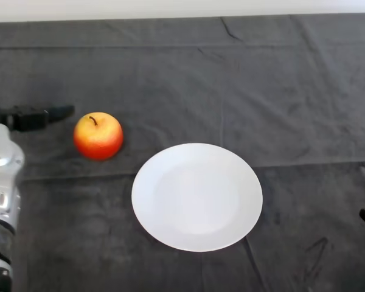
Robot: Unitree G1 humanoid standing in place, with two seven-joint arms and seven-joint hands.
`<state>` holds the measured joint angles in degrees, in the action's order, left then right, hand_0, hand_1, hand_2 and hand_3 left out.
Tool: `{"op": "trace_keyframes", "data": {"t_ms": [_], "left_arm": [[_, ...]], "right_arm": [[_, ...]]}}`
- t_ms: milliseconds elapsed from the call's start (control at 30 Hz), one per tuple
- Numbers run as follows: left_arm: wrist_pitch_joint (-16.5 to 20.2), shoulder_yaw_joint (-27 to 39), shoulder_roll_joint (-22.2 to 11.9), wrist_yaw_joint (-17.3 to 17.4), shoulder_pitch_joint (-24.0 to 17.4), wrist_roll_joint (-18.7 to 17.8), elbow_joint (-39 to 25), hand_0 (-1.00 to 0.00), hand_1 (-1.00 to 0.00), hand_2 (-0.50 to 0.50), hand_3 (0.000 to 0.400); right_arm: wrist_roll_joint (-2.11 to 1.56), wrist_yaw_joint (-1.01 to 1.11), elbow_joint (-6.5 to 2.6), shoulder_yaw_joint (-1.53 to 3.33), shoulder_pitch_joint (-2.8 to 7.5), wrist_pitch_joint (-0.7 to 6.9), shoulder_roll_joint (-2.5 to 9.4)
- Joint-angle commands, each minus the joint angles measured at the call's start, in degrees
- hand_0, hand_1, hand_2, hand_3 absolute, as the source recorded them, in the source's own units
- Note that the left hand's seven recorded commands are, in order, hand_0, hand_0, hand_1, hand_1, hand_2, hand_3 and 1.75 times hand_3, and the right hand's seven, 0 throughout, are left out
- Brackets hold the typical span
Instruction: Move the apple to the plate
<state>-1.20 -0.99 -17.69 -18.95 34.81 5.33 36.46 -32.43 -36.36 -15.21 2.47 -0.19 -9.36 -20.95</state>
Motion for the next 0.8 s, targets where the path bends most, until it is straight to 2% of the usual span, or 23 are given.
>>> {"op": "trace_keyframes", "data": {"t_ms": [33, 333, 800], "left_arm": [[1.1, -1.9, 0.6, 1.2, -1.9, 1.4, -2.4, 0.00, 0.00, 0.00, 0.000], [2.9, -5.7, 0.5, 3.7, -2.0, 2.2, -1.1, 0.00, 0.00, 0.00, 0.000], [2.8, -7.7, -0.8, 5.8, -1.0, 3.2, 3.8, 0.00, 0.00, 0.00, 0.000]], "right_arm": [[-1.57, 0.80, -2.34, 0.02, 1.02, 2.90, 1.73], [-1.41, 0.91, -2.30, -0.16, 1.03, 3.02, 1.84], [-1.36, 0.94, -2.28, -0.21, 1.03, 3.07, 1.87]]}}
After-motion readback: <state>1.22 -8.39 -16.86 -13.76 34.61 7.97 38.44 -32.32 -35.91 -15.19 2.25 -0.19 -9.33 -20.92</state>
